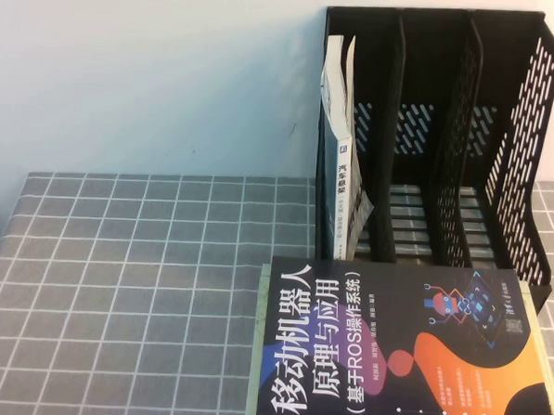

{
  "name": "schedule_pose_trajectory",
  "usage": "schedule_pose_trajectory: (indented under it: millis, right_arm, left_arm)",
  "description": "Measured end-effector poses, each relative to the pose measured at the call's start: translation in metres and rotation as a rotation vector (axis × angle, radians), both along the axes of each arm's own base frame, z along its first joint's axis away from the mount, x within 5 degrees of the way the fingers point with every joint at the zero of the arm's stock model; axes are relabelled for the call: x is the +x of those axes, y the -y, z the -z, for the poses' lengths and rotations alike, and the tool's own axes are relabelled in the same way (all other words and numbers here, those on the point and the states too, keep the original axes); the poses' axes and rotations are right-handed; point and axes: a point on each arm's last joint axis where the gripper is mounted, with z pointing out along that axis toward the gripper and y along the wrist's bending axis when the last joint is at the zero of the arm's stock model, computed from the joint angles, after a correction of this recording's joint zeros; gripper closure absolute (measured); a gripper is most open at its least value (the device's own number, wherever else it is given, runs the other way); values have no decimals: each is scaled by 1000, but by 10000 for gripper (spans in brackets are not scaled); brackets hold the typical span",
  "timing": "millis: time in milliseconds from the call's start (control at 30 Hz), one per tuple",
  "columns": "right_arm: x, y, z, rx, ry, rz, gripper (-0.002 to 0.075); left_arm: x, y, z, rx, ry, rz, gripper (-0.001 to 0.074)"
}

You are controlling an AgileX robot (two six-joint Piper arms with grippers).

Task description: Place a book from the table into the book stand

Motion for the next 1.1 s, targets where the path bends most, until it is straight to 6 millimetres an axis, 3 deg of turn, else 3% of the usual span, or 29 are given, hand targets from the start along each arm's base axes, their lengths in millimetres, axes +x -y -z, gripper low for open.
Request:
schedule_pose_trajectory:
  millis: [133, 500, 700, 800, 900, 1000, 1100]
  right_arm:
    - [2, 0, -8, 0, 91, -5, 729]
    - [-1, -3, -57, 38, 642, -33, 729]
    - [-6, -1, -69, 68, 788, -19, 729]
    - [-6, 0, -73, 133, 740, -6, 729]
    - [-11, -1, -97, 159, 629, -13, 729]
    - [-17, -3, -123, 148, 486, -23, 729]
    - [-11, -4, -136, 129, 323, -28, 729]
  left_arm:
    - [-1, -1, -10, -10, 114, -7, 736]
    - [-12, -4, -44, -139, 503, -10, 736]
    - [-15, -5, -58, -223, 486, 12, 736]
    - [-23, -4, -88, -258, 401, 32, 736]
    - [-28, -2, -113, -242, 239, 45, 736]
    - [-26, 0, -129, -208, 114, 47, 736]
    - [-16, 2, -134, -224, 67, 54, 736]
